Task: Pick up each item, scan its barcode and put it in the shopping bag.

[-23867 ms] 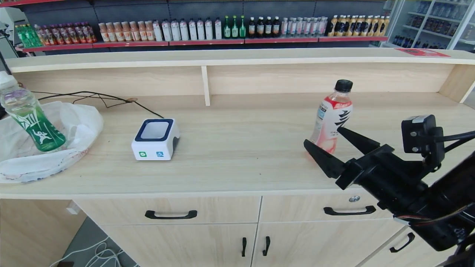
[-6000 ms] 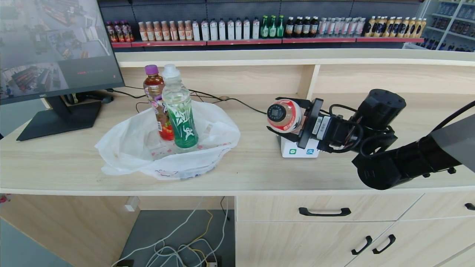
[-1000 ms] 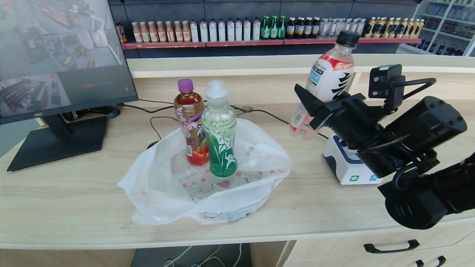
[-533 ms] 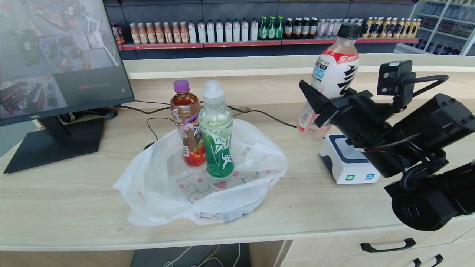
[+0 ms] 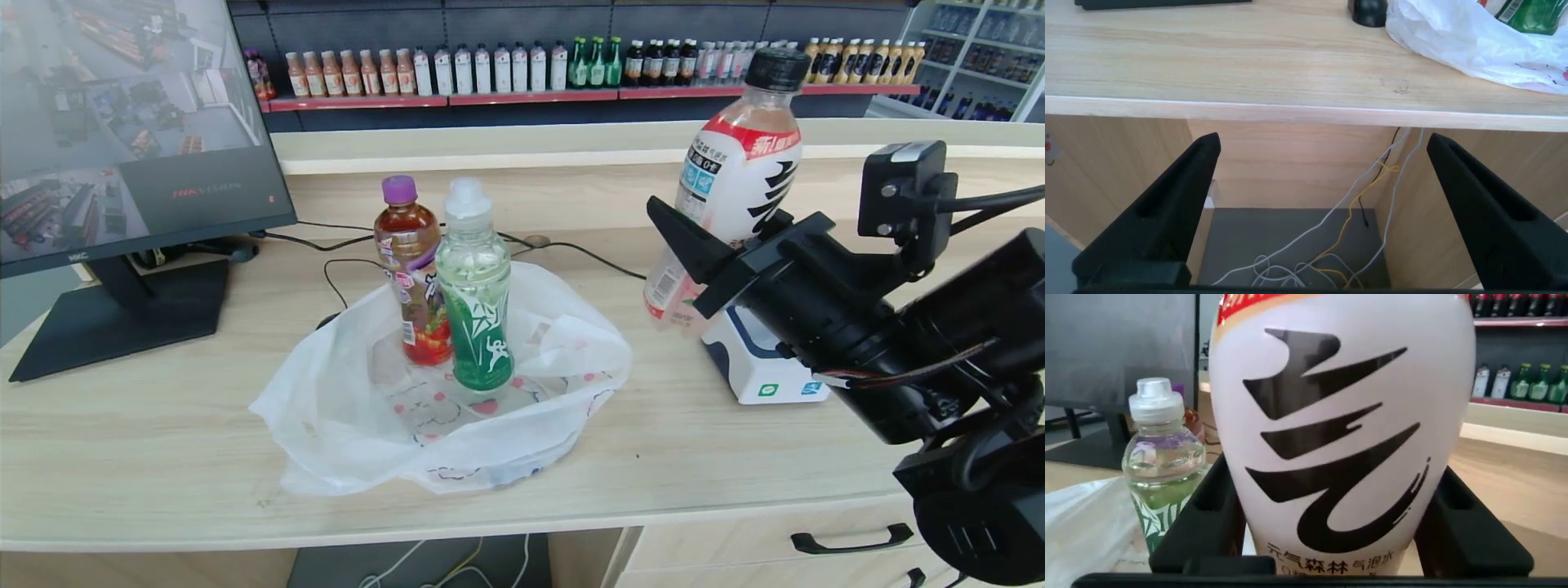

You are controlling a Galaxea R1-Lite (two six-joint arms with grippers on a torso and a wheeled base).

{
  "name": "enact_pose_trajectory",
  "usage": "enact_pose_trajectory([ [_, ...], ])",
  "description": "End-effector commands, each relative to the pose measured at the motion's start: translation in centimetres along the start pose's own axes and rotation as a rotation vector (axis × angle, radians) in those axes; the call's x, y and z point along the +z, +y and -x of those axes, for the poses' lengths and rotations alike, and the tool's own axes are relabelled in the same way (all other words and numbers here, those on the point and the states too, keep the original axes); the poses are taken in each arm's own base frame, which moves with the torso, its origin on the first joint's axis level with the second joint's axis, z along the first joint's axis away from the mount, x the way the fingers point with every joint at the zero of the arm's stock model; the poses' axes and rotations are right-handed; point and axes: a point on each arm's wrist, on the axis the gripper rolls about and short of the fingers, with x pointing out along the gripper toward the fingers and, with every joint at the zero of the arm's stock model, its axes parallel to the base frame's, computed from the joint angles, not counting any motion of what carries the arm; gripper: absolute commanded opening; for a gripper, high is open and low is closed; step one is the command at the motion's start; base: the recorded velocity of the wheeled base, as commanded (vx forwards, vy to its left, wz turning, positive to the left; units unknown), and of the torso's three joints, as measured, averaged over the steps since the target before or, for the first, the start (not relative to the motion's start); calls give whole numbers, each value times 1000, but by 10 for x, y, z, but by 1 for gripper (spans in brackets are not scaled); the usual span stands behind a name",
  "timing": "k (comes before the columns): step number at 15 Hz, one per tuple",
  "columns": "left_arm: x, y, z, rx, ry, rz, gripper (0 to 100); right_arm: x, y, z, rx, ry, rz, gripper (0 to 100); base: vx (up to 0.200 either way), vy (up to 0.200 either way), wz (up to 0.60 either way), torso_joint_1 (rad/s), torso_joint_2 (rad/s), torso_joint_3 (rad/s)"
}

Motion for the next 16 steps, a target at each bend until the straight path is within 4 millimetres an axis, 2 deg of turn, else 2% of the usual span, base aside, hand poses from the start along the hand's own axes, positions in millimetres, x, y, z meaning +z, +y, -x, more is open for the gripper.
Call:
enact_pose_trajectory([
  [1,0,0,0,-1,0,0,100,2,2,1,7,-3,-4,0,0,0,0,0,0,0],
  [6,0,0,0,-1,0,0,100,0,3,5,3,14,-5,0,-200,0,0,4,3,2],
  [16,0,0,0,1,0,2,100,-3,3,10,3,35,-6,0,0,0,0,0,0,0],
])
